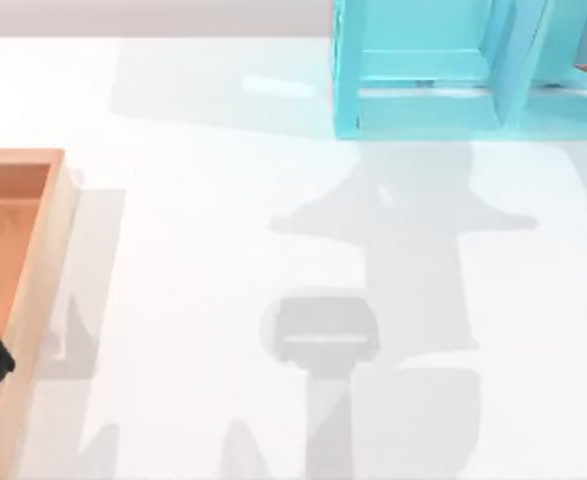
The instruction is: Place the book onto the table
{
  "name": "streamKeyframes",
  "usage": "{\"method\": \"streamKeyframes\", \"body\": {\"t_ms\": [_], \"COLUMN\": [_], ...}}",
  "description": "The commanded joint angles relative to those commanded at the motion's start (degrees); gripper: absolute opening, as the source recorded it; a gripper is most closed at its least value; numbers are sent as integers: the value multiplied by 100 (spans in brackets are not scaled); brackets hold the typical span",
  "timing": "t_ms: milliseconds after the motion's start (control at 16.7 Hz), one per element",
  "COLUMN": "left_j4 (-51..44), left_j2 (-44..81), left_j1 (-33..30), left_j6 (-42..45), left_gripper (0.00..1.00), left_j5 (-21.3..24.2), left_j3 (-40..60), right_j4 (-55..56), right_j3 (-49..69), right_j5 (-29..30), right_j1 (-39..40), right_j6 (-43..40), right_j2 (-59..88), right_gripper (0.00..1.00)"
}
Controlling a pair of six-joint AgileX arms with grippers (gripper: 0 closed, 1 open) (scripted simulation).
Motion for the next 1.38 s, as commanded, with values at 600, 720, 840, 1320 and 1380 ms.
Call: {"method": "streamKeyframes", "body": {"t_ms": [600,720,840,1320,1380], "left_j4": [0,0,0,0,0], "left_j2": [0,0,0,0,0], "left_j1": [0,0,0,0,0], "left_j6": [0,0,0,0,0], "left_gripper": [100,100,100,100,100], "left_j5": [0,0,0,0,0], "left_j3": [0,0,0,0,0], "right_j4": [-1536,-1536,-1528,-1228,-1184], "right_j3": [-1231,-1231,-1235,-833,-758], "right_j5": [-104,-104,-99,1172,1437], "right_j1": [-97,-97,-68,1898,2310], "right_j6": [58,58,59,-1634,-2062], "right_j2": [-2717,-2717,-2679,-1783,-1545], "right_gripper": [0,0,0,0,0]}}
